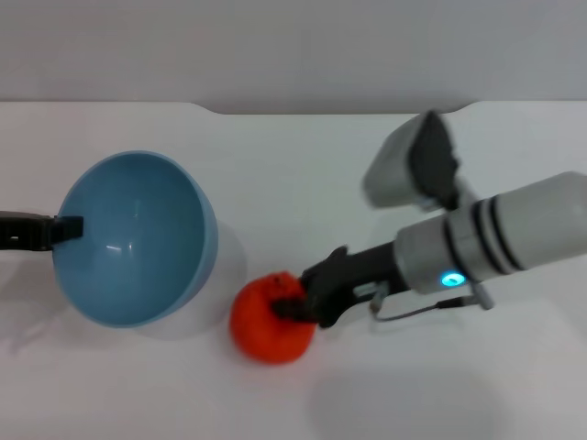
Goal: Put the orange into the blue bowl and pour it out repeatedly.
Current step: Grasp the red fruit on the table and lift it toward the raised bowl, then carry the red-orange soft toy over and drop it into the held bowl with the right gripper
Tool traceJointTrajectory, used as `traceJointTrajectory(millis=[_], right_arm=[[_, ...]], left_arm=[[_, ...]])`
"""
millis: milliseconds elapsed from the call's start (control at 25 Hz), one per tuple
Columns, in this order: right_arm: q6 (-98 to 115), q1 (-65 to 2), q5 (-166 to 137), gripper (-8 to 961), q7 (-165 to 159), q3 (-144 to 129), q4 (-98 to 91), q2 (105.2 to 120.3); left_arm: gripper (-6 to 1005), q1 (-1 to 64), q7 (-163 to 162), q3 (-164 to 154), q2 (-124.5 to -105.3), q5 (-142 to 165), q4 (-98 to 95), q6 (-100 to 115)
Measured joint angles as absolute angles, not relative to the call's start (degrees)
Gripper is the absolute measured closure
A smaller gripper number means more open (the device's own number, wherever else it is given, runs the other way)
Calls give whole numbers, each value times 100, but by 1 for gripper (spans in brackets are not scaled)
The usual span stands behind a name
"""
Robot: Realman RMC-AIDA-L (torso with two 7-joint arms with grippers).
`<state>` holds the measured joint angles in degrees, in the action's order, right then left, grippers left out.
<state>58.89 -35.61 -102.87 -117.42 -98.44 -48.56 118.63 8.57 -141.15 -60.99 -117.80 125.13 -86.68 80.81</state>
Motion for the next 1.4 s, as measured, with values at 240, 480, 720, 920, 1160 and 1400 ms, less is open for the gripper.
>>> traceJointTrajectory(millis=[240, 480, 720, 920, 1160, 1400], right_arm=[[6782, -2839, -10308, 765, -11174, -8395, -5521, 11848], [7525, -2062, -10313, 823, -11026, -7206, -6814, 11865], [8617, -2018, -10297, 877, -10979, -6794, -7915, 11874], [8732, -2193, -10400, 913, -10976, -7180, -8010, 11859], [8688, -2508, -11207, 925, -11088, -7876, -7941, 11871], [8449, -2764, -11533, 907, -11589, -8094, -7753, 11876]], left_arm=[[1000, 1078, -14104, -6173, -11771, 12685, -8441, 8080], [1000, 1635, -14122, -6796, -11785, 13050, -7961, 8015], [1000, 2281, -14452, -7453, -11791, 13470, -7486, 7953], [1000, 3062, -15063, -8478, -11821, 13842, -7273, 7872], [1000, 3458, -15253, -8840, -11858, 13816, -7292, 7830], [1000, 3531, -15307, -8872, -11859, 13794, -7331, 7834]])
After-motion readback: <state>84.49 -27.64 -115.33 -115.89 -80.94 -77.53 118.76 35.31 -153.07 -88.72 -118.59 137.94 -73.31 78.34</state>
